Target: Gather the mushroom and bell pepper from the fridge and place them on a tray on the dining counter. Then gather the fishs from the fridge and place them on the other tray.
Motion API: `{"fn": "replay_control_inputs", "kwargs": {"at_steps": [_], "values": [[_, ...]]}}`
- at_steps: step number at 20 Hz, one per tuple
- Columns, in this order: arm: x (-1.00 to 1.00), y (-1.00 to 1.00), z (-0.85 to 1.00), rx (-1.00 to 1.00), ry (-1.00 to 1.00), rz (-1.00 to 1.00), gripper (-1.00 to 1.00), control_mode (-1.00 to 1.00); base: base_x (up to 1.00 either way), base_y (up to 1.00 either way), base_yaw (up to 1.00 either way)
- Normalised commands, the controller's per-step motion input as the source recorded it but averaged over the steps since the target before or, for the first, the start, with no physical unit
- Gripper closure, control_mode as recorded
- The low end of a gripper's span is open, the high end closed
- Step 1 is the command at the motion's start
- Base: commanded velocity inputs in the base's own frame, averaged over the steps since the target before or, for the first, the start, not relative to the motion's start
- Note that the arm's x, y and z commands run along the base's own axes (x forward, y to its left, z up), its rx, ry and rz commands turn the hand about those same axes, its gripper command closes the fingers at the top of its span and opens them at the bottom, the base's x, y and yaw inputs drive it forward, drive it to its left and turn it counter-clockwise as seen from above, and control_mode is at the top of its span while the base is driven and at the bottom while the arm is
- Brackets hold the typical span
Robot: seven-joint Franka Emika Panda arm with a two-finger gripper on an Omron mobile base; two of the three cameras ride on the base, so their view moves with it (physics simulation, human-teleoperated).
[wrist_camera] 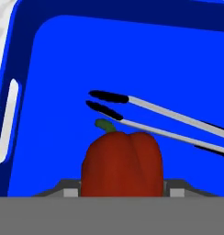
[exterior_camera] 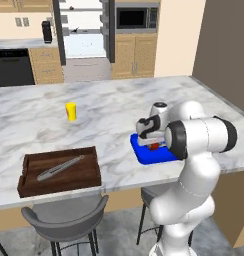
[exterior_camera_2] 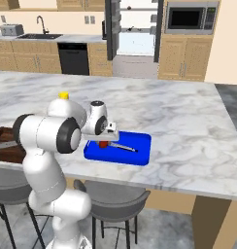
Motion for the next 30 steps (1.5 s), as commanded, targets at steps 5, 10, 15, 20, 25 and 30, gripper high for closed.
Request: {"fn": "replay_control_inputs", "kwargs": {"at_steps": [5,10,15,20,25,30], "values": [[0.12,0.00,-0.21,0.00,0.00,0.00,1.00,-1.00,0.00,0.00,0.00],[0.07,0.00,-0.06,0.00,0.01,0.00,-1.00,-1.00,0.00,0.00,0.00],[-0.01,0.01,0.00,0.00,0.00,0.00,-1.00,-1.00,0.00,0.00,0.00],[-0.15,0.00,0.17,0.00,-0.11,0.00,-1.00,-1.00,0.00,0.00,0.00],[-0.45,0.00,0.54,0.00,-0.21,0.00,-1.00,-1.00,0.00,0.00,0.00],[-0.96,-0.13,0.53,0.00,-0.15,0.00,-1.00,-1.00,0.00,0.00,0.00]]}}
